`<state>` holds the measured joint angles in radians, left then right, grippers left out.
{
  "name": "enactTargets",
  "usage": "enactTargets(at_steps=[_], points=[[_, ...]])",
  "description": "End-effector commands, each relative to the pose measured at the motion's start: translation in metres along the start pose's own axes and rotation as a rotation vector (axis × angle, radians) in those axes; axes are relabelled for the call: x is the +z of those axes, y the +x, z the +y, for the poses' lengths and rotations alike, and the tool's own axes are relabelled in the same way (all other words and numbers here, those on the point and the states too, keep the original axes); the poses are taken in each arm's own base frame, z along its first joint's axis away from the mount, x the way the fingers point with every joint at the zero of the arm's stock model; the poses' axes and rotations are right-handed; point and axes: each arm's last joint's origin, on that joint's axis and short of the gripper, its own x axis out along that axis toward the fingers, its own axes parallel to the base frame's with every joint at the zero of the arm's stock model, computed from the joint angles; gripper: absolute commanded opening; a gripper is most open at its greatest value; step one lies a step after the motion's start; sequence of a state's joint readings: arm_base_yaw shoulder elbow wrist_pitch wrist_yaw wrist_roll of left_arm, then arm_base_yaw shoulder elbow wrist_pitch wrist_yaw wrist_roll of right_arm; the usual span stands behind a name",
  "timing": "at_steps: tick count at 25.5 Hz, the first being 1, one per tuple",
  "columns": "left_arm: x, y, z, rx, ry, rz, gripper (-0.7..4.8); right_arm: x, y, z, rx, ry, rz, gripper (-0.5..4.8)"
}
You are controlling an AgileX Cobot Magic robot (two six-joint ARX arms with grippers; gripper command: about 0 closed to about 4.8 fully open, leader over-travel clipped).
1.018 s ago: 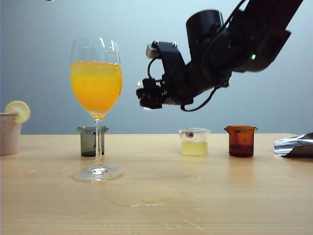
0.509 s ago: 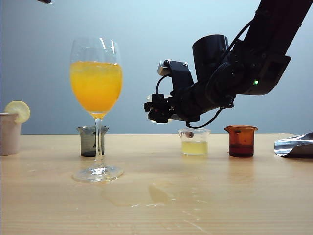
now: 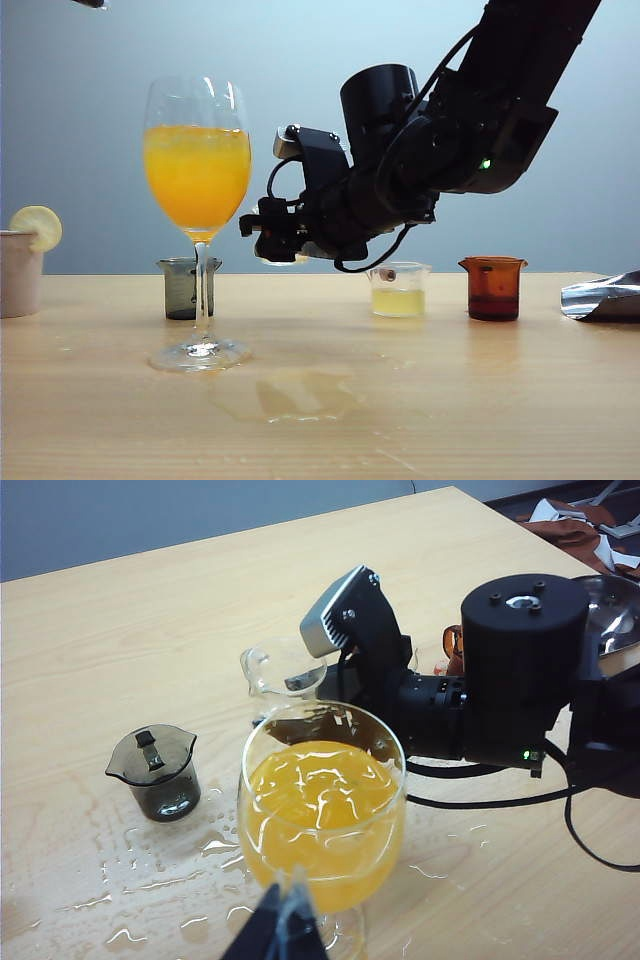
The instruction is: Pick up the second measuring cup from the left, pour the orange juice inside into the goblet, and finally put the measuring cup back in its original place.
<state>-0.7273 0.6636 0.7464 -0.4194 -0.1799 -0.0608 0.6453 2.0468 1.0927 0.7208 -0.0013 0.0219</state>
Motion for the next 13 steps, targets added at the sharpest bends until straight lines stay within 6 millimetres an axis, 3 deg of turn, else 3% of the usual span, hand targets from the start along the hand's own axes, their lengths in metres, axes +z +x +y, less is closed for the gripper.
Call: enactTargets(at_steps=[1,8,13], points=[[0.002,-0.001,0.0,0.002,-0.001,-0.013,-0.05,-0.005,0.004,-0.003,-0.015,0.021,-0.018,1.11],[0.002,-0.001,0.0,0.003,0.003,-0.012,-0.05,-0.034,0.015,-0.004,-0.041,0.033,-0.003,1.11],[0.002,-0.001,0.0,0.002,0.007,-0.011,-0.05,-0.041,0.019,-0.006,-0.061,0.026,-0.036,1.11]])
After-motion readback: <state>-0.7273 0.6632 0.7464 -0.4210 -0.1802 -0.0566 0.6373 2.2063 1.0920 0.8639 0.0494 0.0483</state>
